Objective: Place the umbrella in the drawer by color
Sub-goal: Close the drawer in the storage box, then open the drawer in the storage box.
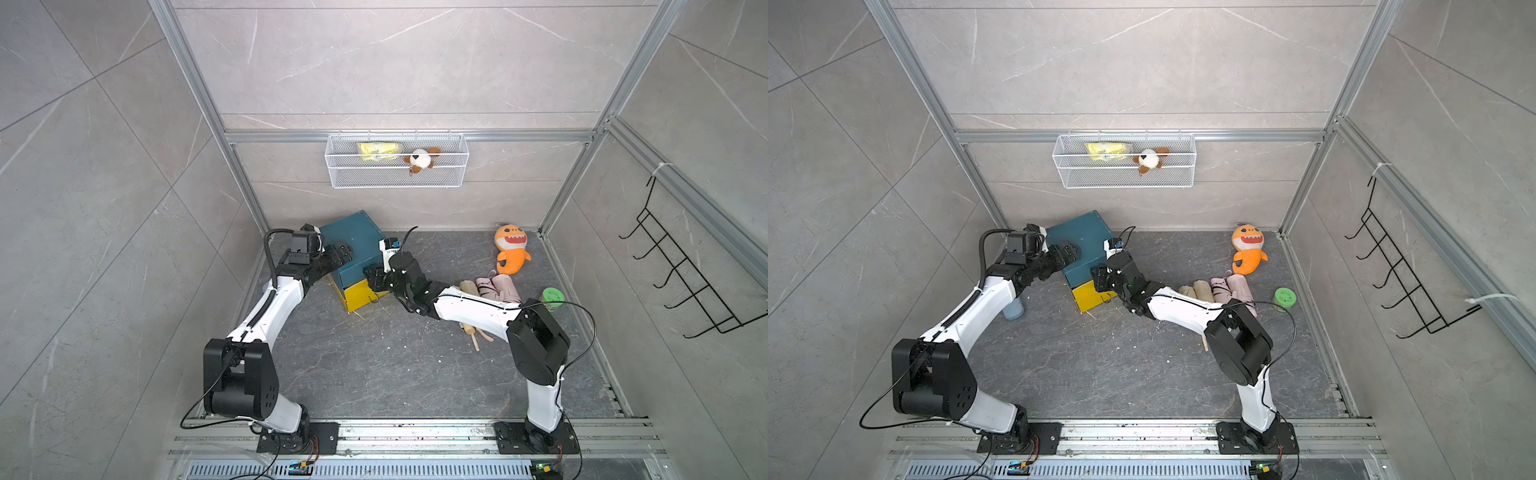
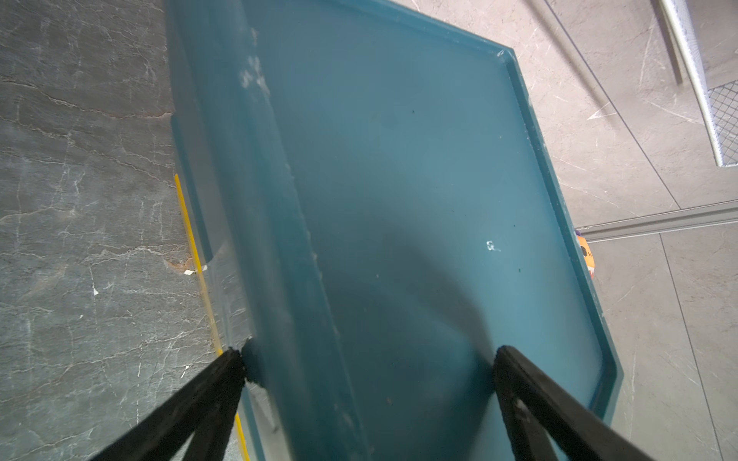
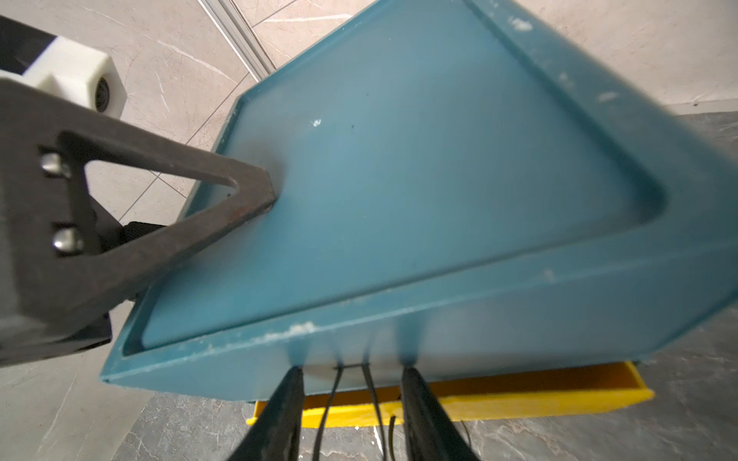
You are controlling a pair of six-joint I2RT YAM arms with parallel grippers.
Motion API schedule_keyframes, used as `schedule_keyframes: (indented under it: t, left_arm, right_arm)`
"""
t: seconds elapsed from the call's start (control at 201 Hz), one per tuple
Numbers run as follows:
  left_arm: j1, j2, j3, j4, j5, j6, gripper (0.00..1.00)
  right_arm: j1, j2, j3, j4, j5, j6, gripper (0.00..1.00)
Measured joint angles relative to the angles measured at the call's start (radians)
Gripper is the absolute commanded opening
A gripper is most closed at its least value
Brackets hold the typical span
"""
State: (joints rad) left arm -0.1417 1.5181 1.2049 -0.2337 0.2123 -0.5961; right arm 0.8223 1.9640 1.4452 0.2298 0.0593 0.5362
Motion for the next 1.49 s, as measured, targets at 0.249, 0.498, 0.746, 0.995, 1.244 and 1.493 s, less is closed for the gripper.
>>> schedule_keyframes:
  t: [0.249,0.498,0.746,0.995,1.244,1.493]
  left_arm:
    - [-0.001,-0.001,0.0,0.0,0.001,0.0,1.0]
    - [-0.002,-0.001,0.0,0.0,0.0,0.0,1.0]
    - [-0.004,-0.001,0.0,0.0,0.0,0.0,1.0]
    - [-0.005,-0.001,0.0,0.0,-0.001,0.0,1.0]
    - [-0.005,-0.001,-0.001,0.001,-0.001,0.0,1.0]
    - [-0.005,-0.001,-0.003,0.003,-0.001,0.0,1.0]
  right_arm:
    - [-0.01,-0.111,-0.169,0.058,-0.005,0.008,0.59]
    - [-0.015,-0.199,-0.306,0.128,-0.014,0.034,0.58]
    - [-0.069,-0.138,-0.343,0.211,-0.089,0.119,0.52]
    - [-0.086,-0.036,-0.335,0.298,-0.172,0.21,0.49]
    - [-0.086,0.014,-0.306,0.357,-0.228,0.275,0.47]
    - [-0.086,0.05,-0.273,0.387,-0.253,0.31,0.45]
